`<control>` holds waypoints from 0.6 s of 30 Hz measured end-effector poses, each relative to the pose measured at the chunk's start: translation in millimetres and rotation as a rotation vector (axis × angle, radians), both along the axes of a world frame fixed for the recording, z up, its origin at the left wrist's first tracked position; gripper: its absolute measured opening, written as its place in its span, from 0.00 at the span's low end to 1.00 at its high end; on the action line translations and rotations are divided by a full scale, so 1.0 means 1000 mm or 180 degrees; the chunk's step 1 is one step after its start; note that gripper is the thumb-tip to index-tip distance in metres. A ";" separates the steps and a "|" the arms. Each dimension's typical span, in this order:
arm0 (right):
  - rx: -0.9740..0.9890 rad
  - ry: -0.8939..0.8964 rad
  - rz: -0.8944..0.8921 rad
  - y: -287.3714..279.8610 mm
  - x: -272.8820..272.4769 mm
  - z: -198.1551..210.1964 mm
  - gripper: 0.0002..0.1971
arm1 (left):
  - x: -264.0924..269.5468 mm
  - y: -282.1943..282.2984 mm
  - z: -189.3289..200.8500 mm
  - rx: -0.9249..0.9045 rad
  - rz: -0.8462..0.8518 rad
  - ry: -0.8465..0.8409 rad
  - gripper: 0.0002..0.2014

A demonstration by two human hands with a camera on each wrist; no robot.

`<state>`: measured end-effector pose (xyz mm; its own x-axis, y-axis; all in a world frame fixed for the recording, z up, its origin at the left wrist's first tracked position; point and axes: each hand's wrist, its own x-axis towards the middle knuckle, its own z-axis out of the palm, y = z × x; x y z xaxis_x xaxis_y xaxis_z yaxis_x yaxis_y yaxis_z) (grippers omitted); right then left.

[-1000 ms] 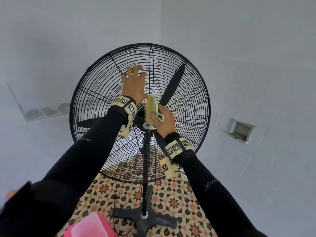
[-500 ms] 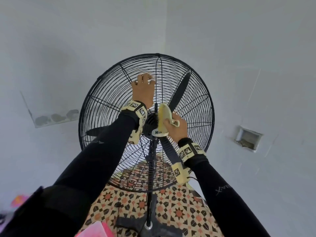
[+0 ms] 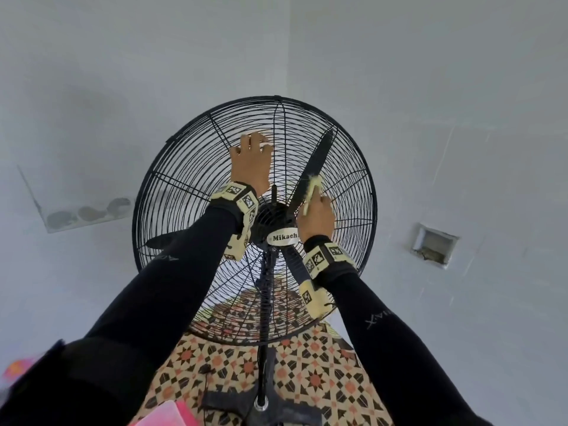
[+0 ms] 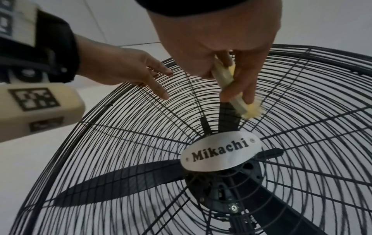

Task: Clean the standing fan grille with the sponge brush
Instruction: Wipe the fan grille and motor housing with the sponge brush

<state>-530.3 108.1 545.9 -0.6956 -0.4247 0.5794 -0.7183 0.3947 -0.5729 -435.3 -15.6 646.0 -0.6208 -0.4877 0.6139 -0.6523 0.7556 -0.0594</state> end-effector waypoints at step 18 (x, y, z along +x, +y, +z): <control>-0.0296 -0.0002 0.0035 -0.006 -0.023 0.021 0.17 | 0.001 0.000 0.003 0.0062 -0.0124 0.0102 0.40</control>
<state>-553.7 101.8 567.1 -0.6915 -0.3767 0.6163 -0.7219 0.3318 -0.6072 -434.6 -16.0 649.0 -0.6196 -0.4756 0.6245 -0.6239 0.7812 -0.0240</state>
